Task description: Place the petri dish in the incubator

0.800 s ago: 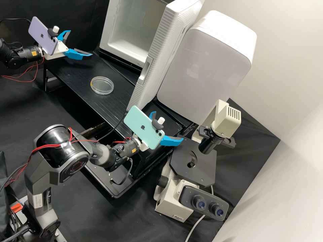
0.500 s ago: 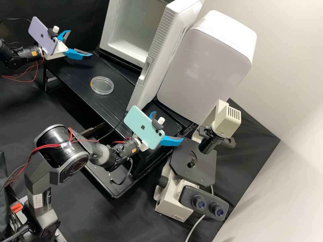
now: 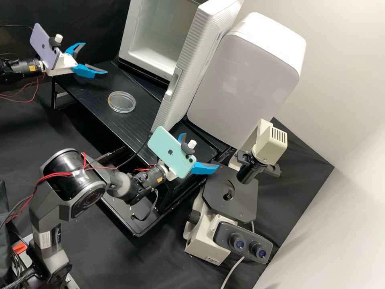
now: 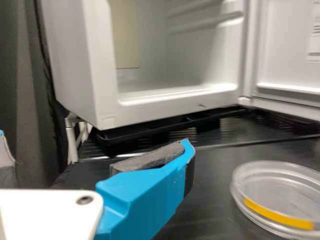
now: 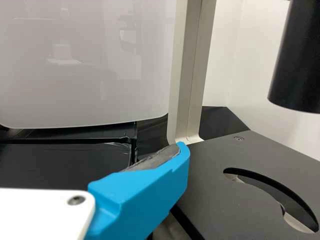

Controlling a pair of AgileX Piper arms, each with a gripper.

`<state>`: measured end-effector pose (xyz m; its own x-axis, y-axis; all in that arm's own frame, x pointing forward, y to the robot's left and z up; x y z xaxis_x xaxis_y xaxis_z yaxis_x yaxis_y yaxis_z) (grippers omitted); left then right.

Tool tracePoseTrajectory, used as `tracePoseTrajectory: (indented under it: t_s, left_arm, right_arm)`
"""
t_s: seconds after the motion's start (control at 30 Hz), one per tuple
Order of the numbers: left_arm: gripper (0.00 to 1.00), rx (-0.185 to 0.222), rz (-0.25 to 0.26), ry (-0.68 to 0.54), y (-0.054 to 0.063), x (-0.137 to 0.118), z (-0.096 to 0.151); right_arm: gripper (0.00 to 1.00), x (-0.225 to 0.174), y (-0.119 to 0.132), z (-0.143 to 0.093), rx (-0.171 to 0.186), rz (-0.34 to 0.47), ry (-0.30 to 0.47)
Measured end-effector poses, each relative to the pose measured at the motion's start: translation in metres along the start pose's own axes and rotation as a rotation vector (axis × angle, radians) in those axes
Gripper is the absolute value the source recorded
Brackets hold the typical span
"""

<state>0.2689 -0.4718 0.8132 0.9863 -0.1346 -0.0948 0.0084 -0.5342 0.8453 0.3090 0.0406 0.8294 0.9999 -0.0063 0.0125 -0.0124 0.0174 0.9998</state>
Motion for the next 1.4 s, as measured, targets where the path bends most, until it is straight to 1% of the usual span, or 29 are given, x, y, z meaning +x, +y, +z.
tracePoseTrajectory:
  t_s: [0.1,0.23,0.37,0.67,0.73,0.97,1.07,1.13,1.17,1.27,1.33,1.4]
  left_arm:
    - [1.0,0.002,-0.004,-0.032,-0.001,-0.006,0.008]
    - [1.0,-0.001,0.003,-0.077,0.0,-0.013,0.019]
    - [1.0,-0.005,0.0,-0.137,-0.003,-0.018,0.034]
    - [1.0,0.002,-0.064,-0.235,-0.018,-0.029,0.054]
    - [1.0,0.01,-0.076,-0.25,-0.021,-0.031,0.057]
    - [1.0,0.011,-0.094,-0.281,-0.025,-0.034,0.065]
    - [1.0,0.013,-0.106,-0.277,-0.026,-0.033,0.064]
    - [1.0,0.013,-0.13,-0.269,-0.029,-0.029,0.064]
    - [1.0,0.015,-0.151,-0.263,-0.031,-0.027,0.064]
    - [1.0,0.003,-0.198,-0.245,-0.035,-0.02,0.063]
    - [1.0,-0.02,-0.206,-0.238,-0.035,-0.015,0.063]
    - [1.0,-0.033,-0.212,-0.234,-0.034,-0.01,0.064]
  right_arm:
    - [1.0,0.0,0.0,0.0,0.0,0.0,0.0]
    - [1.0,0.0,0.0,0.0,0.0,0.0,0.0]
    - [1.0,0.0,0.0,0.0,0.0,0.0,0.0]
    - [1.0,0.0,0.0,0.0,0.0,0.0,0.0]
    - [1.0,0.0,0.0,0.0,0.0,0.0,0.0]
    - [1.0,0.0,0.0,0.0,0.0,0.0,0.0]
    - [1.0,0.0,0.0,0.0,0.0,0.0,0.0]
    - [1.0,0.0,0.0,0.0,0.0,0.0,0.0]
    - [1.0,0.0,0.0,0.0,0.0,0.0,0.0]
    - [1.0,0.0,0.0,0.0,0.0,0.0,0.0]
    - [1.0,0.0,0.0,0.0,0.0,0.0,0.0]
    - [1.0,0.0,0.0,0.0,0.0,0.0,0.0]
